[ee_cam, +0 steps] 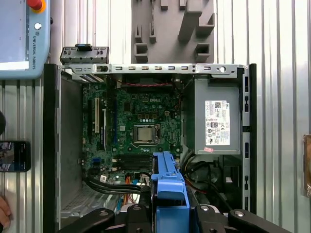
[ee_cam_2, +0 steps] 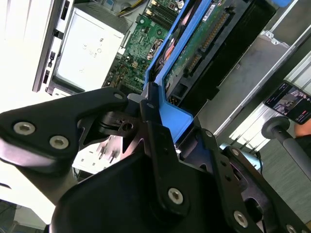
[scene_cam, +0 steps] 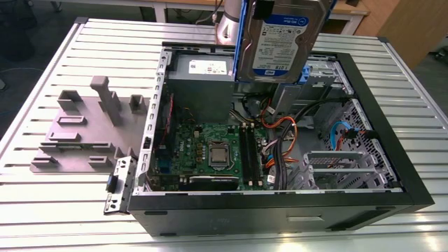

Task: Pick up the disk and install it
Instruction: 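Pick up the disk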

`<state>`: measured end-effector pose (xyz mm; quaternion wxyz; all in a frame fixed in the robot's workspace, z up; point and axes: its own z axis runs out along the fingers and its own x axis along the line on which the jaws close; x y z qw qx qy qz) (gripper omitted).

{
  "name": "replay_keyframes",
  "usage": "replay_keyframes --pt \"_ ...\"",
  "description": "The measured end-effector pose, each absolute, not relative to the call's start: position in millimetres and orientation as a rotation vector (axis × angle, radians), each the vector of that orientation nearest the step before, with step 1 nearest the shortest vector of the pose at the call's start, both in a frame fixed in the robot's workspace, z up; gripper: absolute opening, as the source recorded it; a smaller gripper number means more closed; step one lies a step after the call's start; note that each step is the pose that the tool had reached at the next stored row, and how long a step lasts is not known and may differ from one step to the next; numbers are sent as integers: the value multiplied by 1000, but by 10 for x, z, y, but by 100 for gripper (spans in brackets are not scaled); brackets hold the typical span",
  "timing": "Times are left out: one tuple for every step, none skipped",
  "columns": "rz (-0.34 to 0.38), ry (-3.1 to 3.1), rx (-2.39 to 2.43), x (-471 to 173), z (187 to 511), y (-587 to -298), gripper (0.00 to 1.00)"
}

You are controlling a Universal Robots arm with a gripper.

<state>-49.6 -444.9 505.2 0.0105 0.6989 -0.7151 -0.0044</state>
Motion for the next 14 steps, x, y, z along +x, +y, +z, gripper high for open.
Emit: replay_keyframes --pt "-14 -2232 2181 -496 5052 -4452 36" --pt "-14 -2232 2181 -496 5052 -4455 36" --pt "-14 -2232 2181 -496 5052 -4457 36" --pt "-14 -2232 2181 -496 5052 -4461 36" --pt "-14 -2232 2181 -496 5052 -4465 36" --pt "-14 -2232 2181 -496 5052 -4468 36" --pt "-14 -2232 2181 -495 5052 -4472 36" --pt "-14 -2232 2181 -495 5052 -4477 36" --pt "-14 -2232 2181 -495 5052 -4482 36" --pt "-14 -2232 2181 -495 5052 -4487 36" --pt "-14 -2232 2181 -496 5052 -4492 36" --pt "-14 -2232 2181 -495 5053 -4501 36" --pt "-14 -2232 2181 -495 5051 -4511 36" --pt "-14 -2232 2181 -495 5052 -4524 36"
